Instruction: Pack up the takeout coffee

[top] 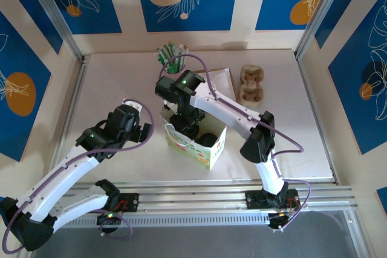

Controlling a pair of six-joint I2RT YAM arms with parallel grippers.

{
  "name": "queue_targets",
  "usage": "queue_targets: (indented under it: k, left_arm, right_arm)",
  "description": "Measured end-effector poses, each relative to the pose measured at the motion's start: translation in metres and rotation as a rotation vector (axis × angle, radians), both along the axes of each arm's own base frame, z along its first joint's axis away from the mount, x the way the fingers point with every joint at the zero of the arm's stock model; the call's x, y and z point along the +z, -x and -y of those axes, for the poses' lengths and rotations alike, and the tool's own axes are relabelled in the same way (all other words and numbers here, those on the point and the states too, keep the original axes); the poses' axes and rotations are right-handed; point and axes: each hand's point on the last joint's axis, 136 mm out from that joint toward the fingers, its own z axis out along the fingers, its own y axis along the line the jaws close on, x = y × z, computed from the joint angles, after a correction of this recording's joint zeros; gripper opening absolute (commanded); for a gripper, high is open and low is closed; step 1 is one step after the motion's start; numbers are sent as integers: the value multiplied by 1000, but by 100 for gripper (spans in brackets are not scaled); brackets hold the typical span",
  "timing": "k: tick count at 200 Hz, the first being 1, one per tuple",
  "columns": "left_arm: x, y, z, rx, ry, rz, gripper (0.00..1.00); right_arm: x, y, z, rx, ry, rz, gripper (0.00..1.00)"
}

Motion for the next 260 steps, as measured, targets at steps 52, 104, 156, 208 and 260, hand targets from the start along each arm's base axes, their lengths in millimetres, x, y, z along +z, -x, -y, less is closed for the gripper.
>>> queue_targets:
  k: [52, 104, 156, 208, 260]
  left_arm:
    - [0, 0, 0, 0, 0, 0, 100]
    - [0, 0, 0, 0, 0, 0, 100]
    - [0, 0, 0, 0, 0, 0, 100]
    - [0, 0, 0, 0, 0, 0, 100]
    - [0, 0, 0, 0, 0, 0, 100]
  right_arm:
    - [-5, -1, -2, 0, 7, -5, 65]
    - [-5, -3, 0, 0, 16, 6, 65]
    - [-5, -5, 1, 0, 23, 16, 65]
    - [-5, -5, 1, -1, 24, 18, 65]
    - [-5, -7, 3, -3, 29, 26, 65]
